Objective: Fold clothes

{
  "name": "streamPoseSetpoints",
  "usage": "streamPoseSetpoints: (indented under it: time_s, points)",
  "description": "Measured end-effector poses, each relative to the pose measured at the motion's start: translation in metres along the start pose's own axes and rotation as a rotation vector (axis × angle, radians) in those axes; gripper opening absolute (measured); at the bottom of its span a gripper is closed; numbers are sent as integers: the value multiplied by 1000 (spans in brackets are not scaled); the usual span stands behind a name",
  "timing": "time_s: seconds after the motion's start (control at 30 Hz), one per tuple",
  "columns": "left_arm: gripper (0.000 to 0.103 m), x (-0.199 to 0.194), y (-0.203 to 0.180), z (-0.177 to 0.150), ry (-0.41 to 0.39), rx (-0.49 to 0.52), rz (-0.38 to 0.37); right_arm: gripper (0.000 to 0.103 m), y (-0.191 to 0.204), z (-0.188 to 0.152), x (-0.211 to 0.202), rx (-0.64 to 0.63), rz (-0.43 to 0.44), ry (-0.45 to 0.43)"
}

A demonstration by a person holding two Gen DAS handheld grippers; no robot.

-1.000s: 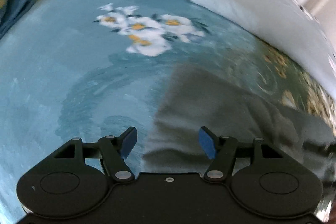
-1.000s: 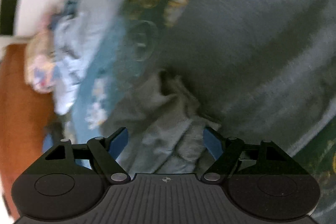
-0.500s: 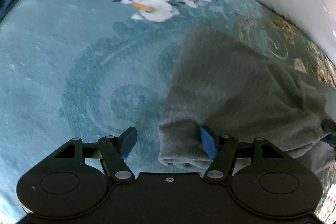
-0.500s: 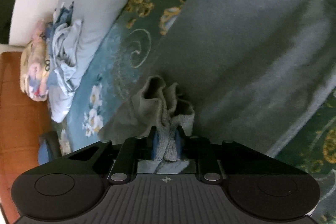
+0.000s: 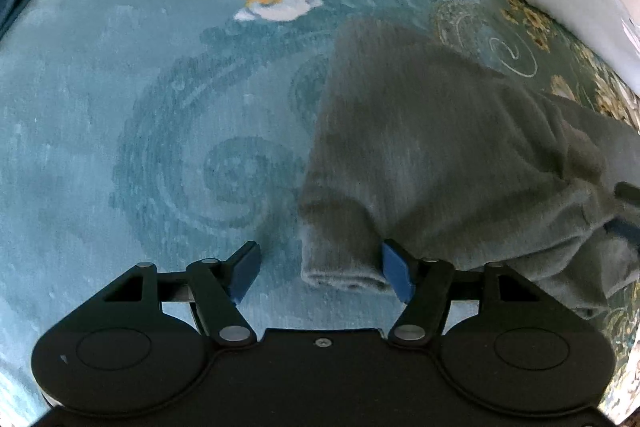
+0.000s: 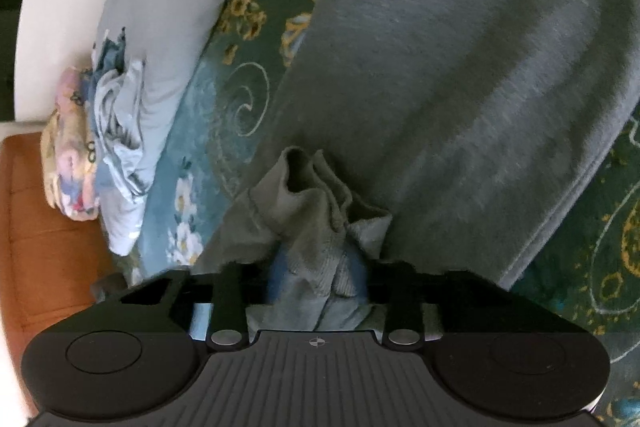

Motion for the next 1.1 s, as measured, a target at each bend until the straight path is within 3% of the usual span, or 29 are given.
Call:
streamPoseSetpoints:
  time_s: [0.27,0.4,0.43,0.57,0.73,0.83,0.9,1.1]
  points:
    - [67,-1,3,0,9,-19,-2,6,-14,3,6,-21,-107,23]
    - [67,-7,3,2,-1,-21,8,7,-14,1,-2,-25,-60,15]
    - [67,-10,3,4,-7,-27,6,7,-13,1,-10,-30,-36,-4]
    - [66,-29,-4,12,-62,-33,-17,35,-35,4,-56,-1,0,-155]
    - [65,-41,-51,31,-114,34,-122,36,-100,19,-115,133,-56,-361]
    - [60,-36,-95,40,-113,119,-186,45,-141,30,-138,222,-38,-441]
    - [50,-32,-125,44,-108,162,-229,48,-161,38,-146,257,-7,-466]
    - [19,-13,-183,46,-72,192,-292,54,-190,64,-138,292,73,-444]
Point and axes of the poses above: each gripper's, at about its wrist camera, not at the fingertips, and x roughly the way its jaws point, y to its left, z to its top, the point moved 3 cm from there along x, roughly the way its jaws point, and after that the axes turned 10 degrees about y, right-handed, at the moved point
